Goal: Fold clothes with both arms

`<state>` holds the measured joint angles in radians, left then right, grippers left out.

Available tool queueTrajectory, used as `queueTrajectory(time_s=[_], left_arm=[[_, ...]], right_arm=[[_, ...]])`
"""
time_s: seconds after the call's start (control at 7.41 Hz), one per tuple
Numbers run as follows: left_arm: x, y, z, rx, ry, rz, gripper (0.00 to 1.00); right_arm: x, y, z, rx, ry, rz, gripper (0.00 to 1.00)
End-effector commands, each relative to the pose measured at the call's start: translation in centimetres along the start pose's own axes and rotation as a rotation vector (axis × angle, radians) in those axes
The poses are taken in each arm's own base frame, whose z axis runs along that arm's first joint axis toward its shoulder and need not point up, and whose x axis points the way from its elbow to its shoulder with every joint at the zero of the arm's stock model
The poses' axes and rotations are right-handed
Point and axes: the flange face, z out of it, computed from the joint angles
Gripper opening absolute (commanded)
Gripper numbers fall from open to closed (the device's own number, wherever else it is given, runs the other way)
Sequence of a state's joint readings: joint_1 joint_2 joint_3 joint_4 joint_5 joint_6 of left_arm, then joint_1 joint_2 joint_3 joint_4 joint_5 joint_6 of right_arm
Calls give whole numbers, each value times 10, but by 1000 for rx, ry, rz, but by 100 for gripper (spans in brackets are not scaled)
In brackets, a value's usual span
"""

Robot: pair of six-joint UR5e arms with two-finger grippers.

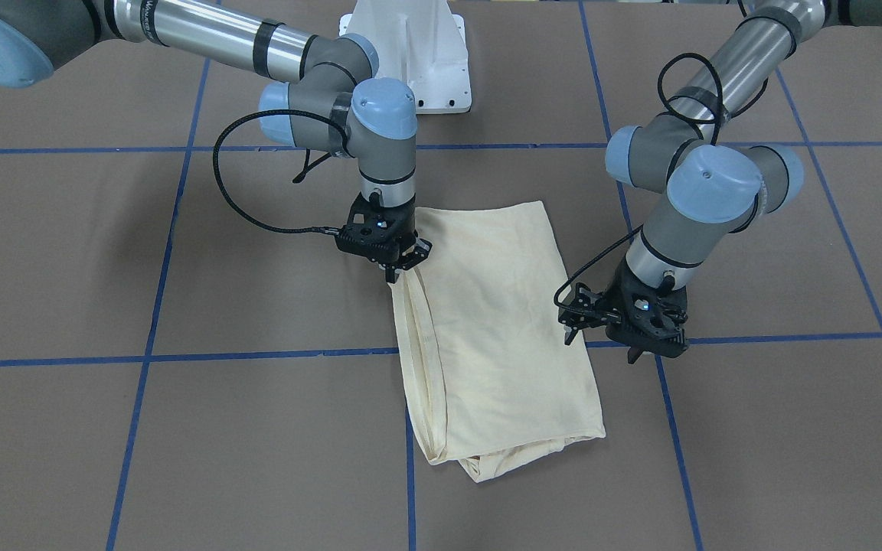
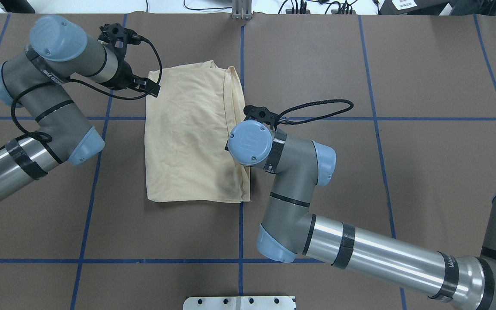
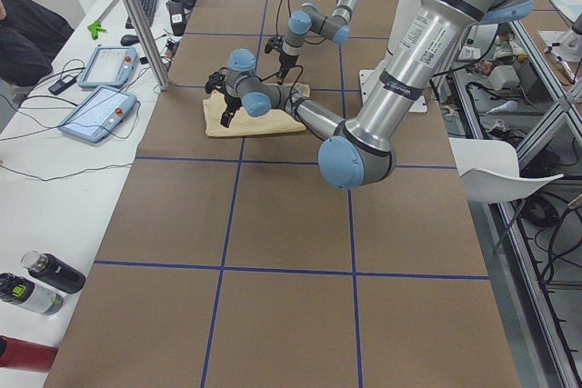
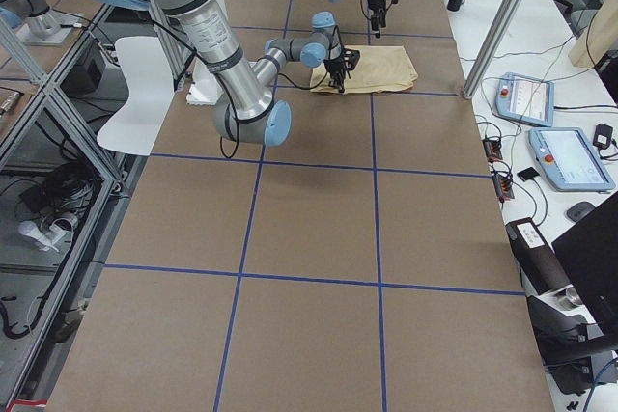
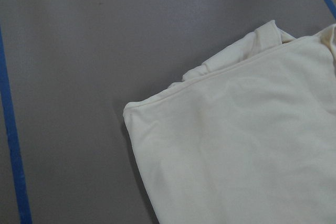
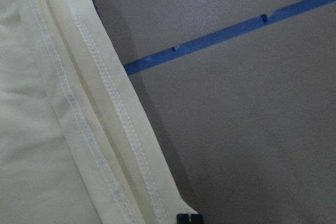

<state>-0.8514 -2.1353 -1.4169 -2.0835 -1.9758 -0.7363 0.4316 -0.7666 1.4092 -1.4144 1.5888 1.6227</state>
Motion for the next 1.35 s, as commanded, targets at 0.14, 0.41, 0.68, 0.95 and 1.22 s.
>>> queueTrajectory(time_s=[0.14,0.41,0.68,0.95,1.22], left_arm=[[0,0,0,1,1,1,100],[1,0,0,0,2,1,100],[1,0,0,0,2,1,100],[0,9,-7,3,8,5,100],[0,13,-10,-4,16,6,100]], right_arm=[[63,-2,-29,-11,-42,5,0],[115,19,-46,-28,-55,-19,0],[114,30,-44,-21,-57,-43,99],[89,35,-52,-21,-81,-97,100],[63,38,-29,-17,-49,-126,100]])
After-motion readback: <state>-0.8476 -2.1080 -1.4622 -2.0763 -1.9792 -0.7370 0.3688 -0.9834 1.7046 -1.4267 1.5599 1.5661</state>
